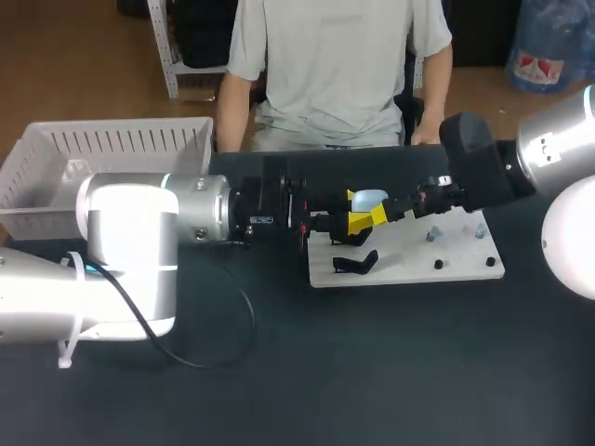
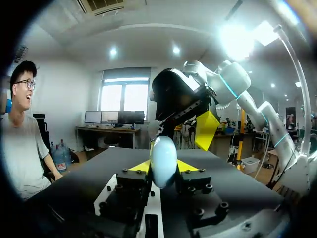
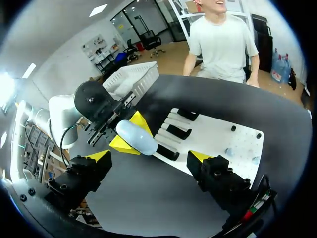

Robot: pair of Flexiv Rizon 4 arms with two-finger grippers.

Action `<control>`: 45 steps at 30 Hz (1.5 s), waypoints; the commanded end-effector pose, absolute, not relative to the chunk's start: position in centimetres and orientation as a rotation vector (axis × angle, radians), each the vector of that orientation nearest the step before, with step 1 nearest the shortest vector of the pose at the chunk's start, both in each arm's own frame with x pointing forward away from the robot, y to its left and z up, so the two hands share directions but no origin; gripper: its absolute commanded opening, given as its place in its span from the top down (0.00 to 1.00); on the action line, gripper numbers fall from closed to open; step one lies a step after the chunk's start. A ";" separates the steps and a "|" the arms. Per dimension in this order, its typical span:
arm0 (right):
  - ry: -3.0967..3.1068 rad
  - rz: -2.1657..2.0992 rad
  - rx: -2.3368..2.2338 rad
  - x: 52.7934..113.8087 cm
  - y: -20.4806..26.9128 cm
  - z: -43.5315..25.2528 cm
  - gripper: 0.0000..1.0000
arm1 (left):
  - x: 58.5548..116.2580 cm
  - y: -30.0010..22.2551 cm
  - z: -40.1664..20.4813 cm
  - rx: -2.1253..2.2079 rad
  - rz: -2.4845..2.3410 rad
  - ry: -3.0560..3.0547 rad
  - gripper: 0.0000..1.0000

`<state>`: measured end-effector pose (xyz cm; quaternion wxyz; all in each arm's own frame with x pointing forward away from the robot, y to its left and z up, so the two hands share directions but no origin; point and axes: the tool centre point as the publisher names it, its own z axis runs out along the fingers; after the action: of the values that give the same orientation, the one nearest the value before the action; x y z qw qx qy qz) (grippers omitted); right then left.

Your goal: Pick up each earbud case from the left stands, insert the matching earbuds, close the lid, and place the case in the box.

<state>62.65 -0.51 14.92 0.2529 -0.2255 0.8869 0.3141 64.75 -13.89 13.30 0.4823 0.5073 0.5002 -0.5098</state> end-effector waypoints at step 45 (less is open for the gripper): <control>2.400 0.811 -0.568 65.8 -1.3 16.4 0.00 | 64.9 -14.0 13.3 1.240 -1.245 1.219 1.00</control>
<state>65.99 -1.28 16.04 0.2669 -0.2120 0.8889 0.3060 64.79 -13.90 13.29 0.4820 0.5076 0.4999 -0.5101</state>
